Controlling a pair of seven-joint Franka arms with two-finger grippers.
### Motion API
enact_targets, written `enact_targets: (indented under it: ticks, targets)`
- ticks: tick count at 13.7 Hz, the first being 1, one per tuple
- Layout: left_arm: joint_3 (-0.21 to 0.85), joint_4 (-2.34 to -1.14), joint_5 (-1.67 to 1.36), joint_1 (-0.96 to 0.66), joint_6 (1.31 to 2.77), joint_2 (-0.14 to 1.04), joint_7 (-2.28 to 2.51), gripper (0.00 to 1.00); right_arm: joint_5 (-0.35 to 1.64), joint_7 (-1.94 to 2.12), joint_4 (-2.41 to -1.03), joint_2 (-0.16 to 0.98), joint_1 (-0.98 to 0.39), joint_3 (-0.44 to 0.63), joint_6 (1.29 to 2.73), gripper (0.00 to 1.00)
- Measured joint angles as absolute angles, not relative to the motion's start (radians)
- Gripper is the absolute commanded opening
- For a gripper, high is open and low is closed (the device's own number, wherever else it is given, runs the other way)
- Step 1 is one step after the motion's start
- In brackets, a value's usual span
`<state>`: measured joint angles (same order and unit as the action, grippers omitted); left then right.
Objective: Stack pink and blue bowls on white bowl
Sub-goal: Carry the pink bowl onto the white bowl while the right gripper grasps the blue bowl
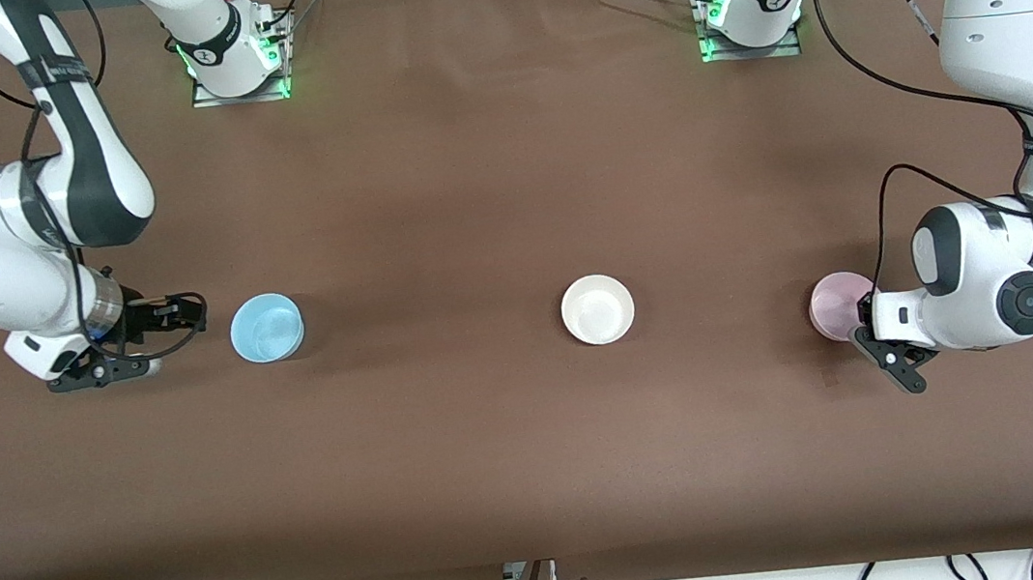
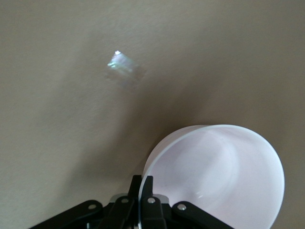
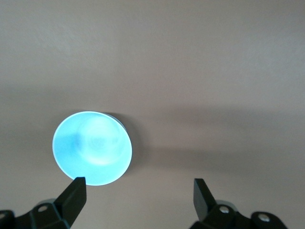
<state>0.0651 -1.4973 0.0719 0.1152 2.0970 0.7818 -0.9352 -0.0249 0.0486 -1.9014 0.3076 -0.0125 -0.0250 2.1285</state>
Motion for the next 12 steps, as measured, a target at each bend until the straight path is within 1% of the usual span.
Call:
enact_targets:
  ticks: [4, 8, 10, 12]
  targets:
    - [0.197, -1.464, 0.072, 0.094, 1.985, 0.737, -0.867, 0.0, -0.025, 0.037, -1.91, 0.351, -0.013, -0.025, 2.193, 1.0]
    - [0.338, -1.439, 0.071, 0.076, 1.914, 0.692, -0.574, 0.0, -0.025, 0.036, -1.93, 0.417, -0.013, -0.025, 2.302, 1.0]
    - [0.371, -1.42, 0.071, 0.024, 1.898, 0.691, -0.389, 0.0, -0.024, 0.035, -1.949, 0.457, -0.013, -0.025, 2.372, 1.0]
    - [0.372, -1.413, 0.071, -0.062, 1.898, 0.696, -0.216, 0.0, -0.024, 0.034, -1.967, 0.481, -0.012, -0.025, 2.408, 1.0]
